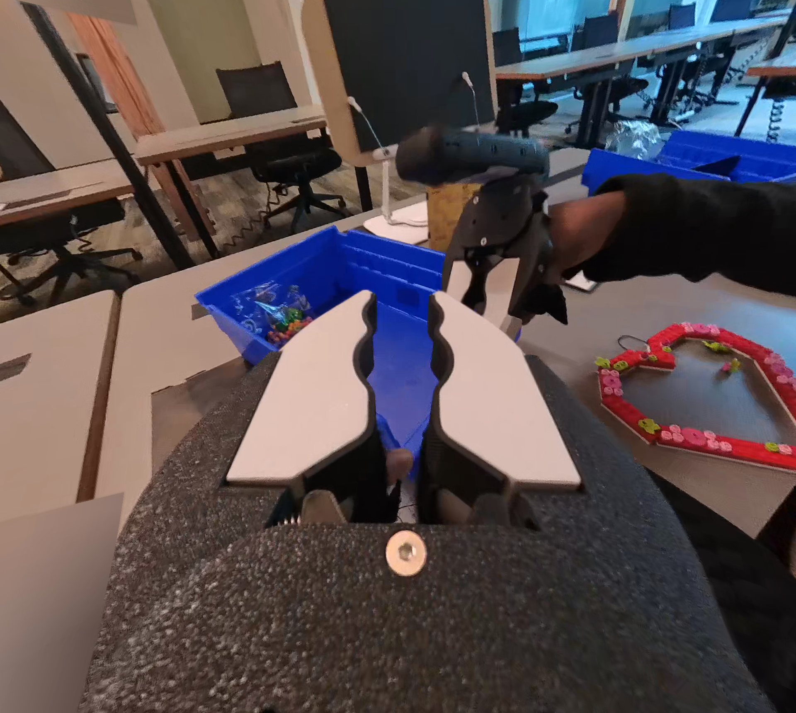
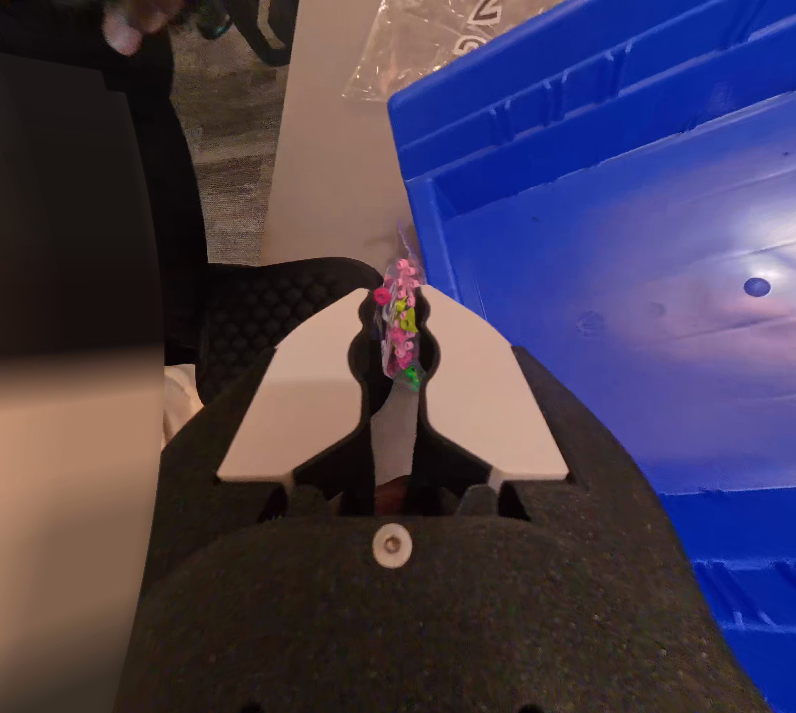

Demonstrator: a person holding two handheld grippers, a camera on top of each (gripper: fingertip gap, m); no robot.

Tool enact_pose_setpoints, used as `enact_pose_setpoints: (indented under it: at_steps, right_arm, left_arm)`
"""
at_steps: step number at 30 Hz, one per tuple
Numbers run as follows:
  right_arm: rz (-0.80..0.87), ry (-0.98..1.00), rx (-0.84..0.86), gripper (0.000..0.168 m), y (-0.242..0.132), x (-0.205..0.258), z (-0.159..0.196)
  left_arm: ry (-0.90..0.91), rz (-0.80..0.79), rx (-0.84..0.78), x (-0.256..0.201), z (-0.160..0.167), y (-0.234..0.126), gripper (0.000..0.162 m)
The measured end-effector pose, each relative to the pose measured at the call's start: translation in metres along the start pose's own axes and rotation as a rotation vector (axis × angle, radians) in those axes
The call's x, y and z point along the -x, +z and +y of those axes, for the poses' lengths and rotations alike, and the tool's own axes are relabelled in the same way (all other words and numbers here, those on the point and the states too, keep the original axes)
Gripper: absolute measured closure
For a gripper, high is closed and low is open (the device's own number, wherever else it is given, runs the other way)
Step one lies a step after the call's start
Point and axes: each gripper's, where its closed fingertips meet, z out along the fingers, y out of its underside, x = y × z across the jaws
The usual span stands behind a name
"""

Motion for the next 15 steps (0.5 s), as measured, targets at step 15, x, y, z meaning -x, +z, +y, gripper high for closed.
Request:
enact_pose_setpoints:
  at_steps: [15]
  right_arm:
    - [-0.038, 0.115, 0.07, 0.138, 0.006, -0.017, 0.005]
  left_arm:
    - [0.166, 0.03, -0.068, -0.01, -0.008, -0.013, 0.138]
